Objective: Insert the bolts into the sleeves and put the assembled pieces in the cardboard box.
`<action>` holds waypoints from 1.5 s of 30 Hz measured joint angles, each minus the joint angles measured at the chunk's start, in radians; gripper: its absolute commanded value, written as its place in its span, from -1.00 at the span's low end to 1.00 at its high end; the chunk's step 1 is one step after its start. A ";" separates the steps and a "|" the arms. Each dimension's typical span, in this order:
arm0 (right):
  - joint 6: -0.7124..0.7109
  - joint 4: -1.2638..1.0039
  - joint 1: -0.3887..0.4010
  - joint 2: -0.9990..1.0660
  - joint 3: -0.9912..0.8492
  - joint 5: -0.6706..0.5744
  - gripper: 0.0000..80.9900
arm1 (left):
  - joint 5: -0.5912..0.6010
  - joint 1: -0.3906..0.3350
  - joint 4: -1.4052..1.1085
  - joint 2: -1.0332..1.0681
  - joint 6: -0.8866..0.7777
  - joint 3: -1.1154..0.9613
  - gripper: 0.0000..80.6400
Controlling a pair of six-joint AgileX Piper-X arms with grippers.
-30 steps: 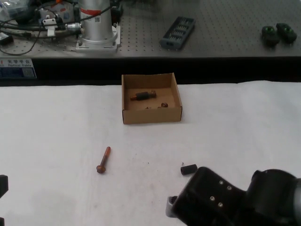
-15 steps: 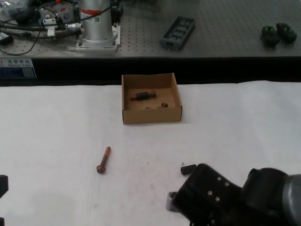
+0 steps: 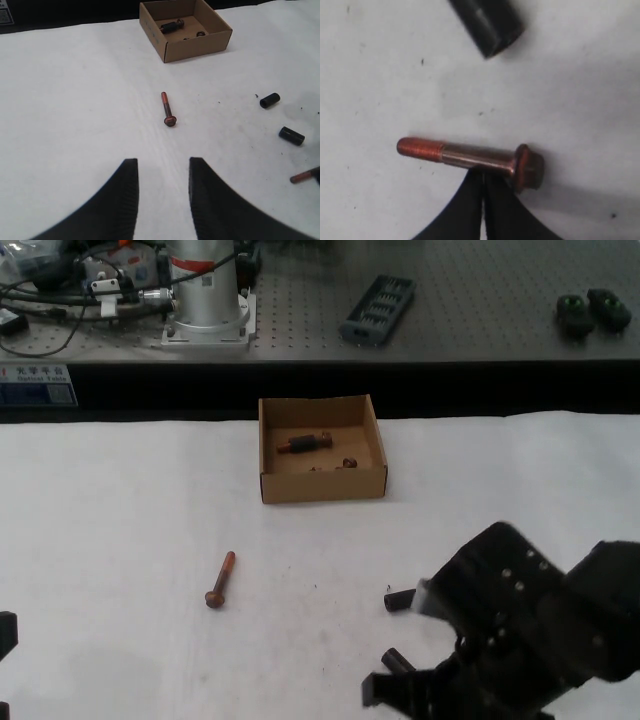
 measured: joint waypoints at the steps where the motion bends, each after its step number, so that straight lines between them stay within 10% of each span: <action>1: -0.008 -0.011 -0.015 0.000 0.000 0.011 -0.89 | 0.000 0.000 0.000 0.000 0.000 0.000 -0.37; 14: -0.079 -0.116 -0.161 0.002 -0.043 0.003 -0.89 | 0.000 0.000 0.039 0.000 0.000 0.000 -0.37; 34: -0.035 -0.051 -0.089 -0.047 -0.042 -0.004 -0.98 | 0.104 0.000 0.065 0.006 0.032 0.000 -0.37; 40: 0.191 -0.069 -0.089 -0.047 -0.042 0.086 -0.40 | 0.123 0.000 0.068 0.046 0.032 0.000 -0.37; 45: 0.395 -0.076 -0.089 -0.047 -0.042 0.152 -0.36 | 0.126 0.000 0.068 0.047 0.032 -0.003 -0.37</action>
